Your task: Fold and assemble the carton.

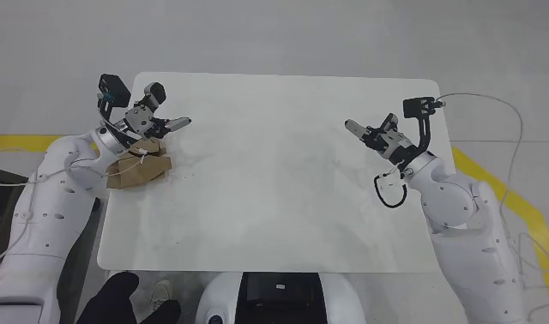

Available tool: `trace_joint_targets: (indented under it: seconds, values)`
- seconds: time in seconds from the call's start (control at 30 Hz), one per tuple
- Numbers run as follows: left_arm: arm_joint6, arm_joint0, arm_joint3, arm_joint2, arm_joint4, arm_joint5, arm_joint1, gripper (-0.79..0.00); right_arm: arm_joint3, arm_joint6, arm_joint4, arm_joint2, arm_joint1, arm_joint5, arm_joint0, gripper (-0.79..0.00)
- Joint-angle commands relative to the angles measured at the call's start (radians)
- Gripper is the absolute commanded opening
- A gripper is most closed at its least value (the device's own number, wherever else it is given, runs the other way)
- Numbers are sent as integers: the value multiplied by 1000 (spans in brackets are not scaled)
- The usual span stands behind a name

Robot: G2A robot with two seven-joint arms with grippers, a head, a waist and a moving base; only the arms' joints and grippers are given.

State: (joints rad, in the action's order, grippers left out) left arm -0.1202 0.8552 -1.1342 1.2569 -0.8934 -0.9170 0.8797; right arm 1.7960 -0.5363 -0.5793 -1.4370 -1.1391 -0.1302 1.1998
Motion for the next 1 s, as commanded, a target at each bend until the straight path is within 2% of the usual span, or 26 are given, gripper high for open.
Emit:
trace_joint_targets:
  seconds: [0.0,0.6,0.77,0.97]
  values:
    - [0,0,0,0,0,0,0,-1,0,0,0,0,0,0,0,0]
    - [3,6,-7,6,23,14,1,0,0,0,0,0,0,0,0,0]
    - [137,-9,4,40,106,5,-9,0,0,0,0,0,0,0,0,0]
    - [265,-39,58,95,171,11,-25,0,0,0,0,0,0,0,0,0]
